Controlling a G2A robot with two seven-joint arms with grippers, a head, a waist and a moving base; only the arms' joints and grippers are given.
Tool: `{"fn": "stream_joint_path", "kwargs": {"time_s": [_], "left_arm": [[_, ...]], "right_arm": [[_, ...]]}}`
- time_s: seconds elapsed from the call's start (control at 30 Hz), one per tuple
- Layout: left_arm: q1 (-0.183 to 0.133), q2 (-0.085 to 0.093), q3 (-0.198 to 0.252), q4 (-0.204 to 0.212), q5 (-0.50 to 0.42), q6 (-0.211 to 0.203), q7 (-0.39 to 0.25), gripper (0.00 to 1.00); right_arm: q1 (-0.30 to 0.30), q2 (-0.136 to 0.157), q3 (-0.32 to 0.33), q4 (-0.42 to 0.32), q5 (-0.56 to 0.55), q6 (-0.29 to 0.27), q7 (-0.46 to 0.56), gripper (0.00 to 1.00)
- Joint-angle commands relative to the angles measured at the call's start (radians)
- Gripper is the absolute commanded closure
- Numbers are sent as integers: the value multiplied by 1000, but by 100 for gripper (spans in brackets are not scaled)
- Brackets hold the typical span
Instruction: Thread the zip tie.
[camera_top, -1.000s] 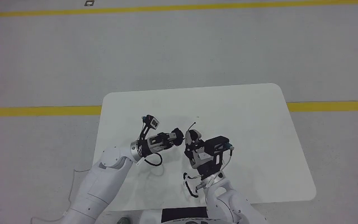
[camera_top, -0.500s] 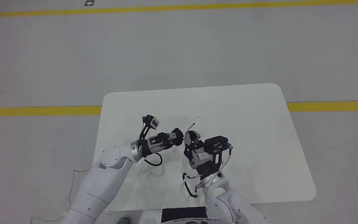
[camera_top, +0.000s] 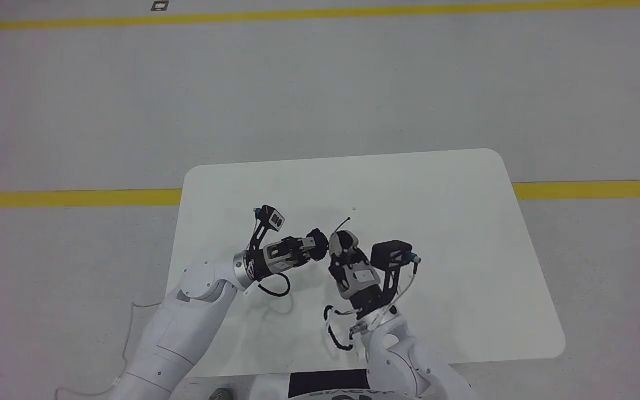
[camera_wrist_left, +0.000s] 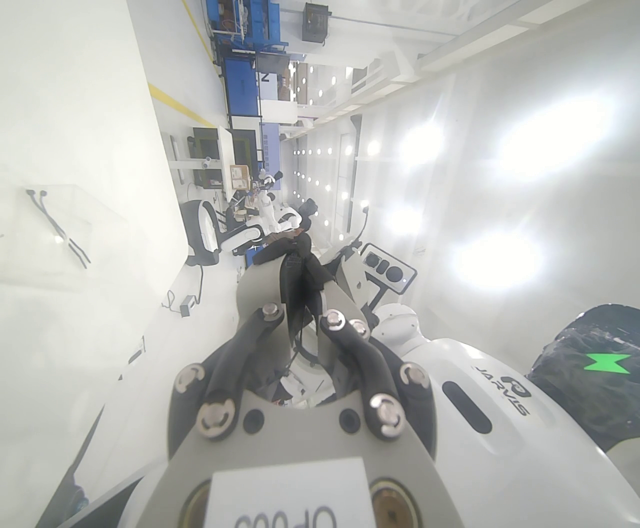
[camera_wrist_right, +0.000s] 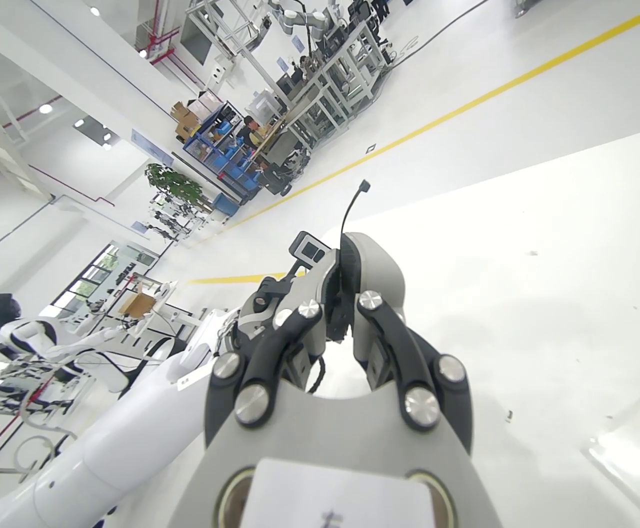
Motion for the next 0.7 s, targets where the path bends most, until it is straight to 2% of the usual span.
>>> {"fn": "stream_joint_path", "kwargs": {"time_s": [0.0,0.67], "left_arm": [[0,0,0,0,0,0,0,100],[0,0,0,0,0,0,0,100]], "right_arm": [[2,-1,-1,1,6,2,-5,100],[1,2,0,-7,22,9,-4,100]]}}
